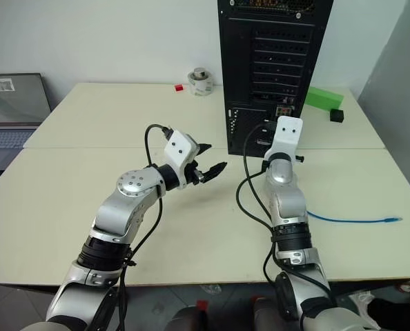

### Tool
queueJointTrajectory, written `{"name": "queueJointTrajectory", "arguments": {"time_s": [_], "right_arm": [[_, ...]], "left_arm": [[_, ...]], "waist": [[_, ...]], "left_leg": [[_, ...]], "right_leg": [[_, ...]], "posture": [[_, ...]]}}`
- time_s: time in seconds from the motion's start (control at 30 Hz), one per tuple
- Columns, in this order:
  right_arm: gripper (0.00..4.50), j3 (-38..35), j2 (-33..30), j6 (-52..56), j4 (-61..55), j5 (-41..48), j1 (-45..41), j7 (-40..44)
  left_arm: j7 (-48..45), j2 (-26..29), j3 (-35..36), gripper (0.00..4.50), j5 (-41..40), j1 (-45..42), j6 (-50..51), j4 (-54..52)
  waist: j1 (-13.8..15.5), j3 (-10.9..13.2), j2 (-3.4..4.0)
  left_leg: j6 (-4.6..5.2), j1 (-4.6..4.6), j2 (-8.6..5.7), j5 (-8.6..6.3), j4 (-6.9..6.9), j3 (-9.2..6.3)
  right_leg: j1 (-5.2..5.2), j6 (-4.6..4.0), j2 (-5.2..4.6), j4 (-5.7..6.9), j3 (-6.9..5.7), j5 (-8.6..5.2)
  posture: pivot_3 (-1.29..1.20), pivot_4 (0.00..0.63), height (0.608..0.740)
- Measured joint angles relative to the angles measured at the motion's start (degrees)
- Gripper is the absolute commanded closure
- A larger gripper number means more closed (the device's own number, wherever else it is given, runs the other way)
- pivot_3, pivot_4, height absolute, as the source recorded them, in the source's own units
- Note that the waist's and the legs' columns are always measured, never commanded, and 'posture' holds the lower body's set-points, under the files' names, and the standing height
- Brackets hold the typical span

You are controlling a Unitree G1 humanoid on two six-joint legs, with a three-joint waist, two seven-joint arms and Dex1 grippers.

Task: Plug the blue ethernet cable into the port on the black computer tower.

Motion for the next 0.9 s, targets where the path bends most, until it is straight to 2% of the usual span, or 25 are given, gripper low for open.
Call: {"name": "queueJointTrajectory", "arguments": {"time_s": [0.7, 0.73, 0.9], "right_arm": [[4.5, 0.0, 1.4, -8.1, 10.5, -0.2, -4.1, -1.1], [4.17, 0.0, 1.4, -8.2, 10.5, -0.1, -4.1, -0.9], [3.16, 0.1, 0.1, -8.3, 10.0, 0.2, -3.9, 2.1]], "left_arm": [[0.3, -0.1, 0.1, 0.91, 0.8, 0.0, 0.0, 0.1], [0.4, -0.1, 0.2, 0.89, 0.8, 0.0, 0.0, 0.1], [0.9, -0.2, 0.5, 0.89, 0.8, 0.0, -0.5, 1.0]], "waist": [[-1.5, 0.0, 0.0], [-1.6, 0.0, 0.0], [-1.8, 0.0, 0.01]], "left_leg": [[0.0, 0.07, 0.03, 0.0, 0.01, 0.05], [0.0, 0.07, 0.03, 0.0, 0.01, 0.05], [0.0, 0.03, 0.04, 0.0, -0.03, -0.03]], "right_leg": [[-0.01, -0.01, 0.02, 0.09, 0.09, 0.02], [-0.01, -0.01, 0.02, 0.09, 0.09, 0.02], [-0.01, -0.02, 0.02, 0.06, 0.03, 0.02]], "posture": [[0.0, 0.15, 0.74], [0.0, 0.15, 0.74], [0.0, 0.15, 0.74]]}}
